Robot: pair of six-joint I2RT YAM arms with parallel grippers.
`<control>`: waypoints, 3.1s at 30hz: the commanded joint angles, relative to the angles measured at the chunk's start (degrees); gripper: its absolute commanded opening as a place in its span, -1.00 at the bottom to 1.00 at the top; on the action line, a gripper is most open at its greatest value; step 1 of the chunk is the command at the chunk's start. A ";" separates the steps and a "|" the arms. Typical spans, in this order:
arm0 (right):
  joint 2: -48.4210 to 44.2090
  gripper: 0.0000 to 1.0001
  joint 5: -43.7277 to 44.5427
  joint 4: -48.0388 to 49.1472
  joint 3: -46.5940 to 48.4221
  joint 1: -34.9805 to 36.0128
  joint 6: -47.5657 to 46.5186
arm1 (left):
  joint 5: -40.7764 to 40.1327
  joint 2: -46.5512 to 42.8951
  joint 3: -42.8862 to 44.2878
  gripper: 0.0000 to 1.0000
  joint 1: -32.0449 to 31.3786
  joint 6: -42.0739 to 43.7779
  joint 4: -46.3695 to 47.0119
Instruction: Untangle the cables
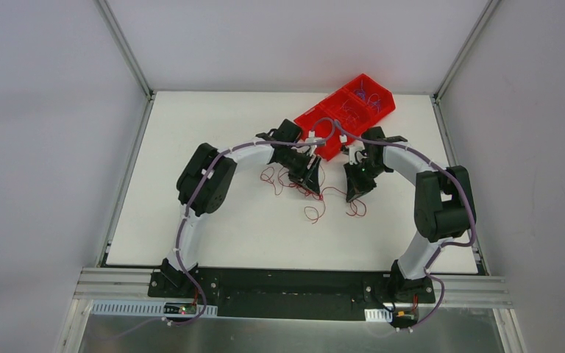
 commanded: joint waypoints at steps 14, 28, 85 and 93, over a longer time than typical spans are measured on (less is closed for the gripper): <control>-0.25 -1.00 1.34 0.31 0.91 1.00 0.46 | -5.34 2.77 3.93 -1.00 -0.68 2.43 -1.89; -2.41 -1.00 15.22 -1.64 -2.09 0.52 -4.88 | 19.20 -22.57 -2.75 -1.00 14.00 -32.52 27.82; -12.85 0.20 -15.55 46.04 11.42 22.83 10.06 | 25.52 -36.49 -4.22 -1.00 19.82 -59.65 51.05; -14.58 -0.90 -13.76 50.21 8.19 25.41 3.86 | 27.17 -35.75 -2.41 -1.00 20.15 -60.03 50.96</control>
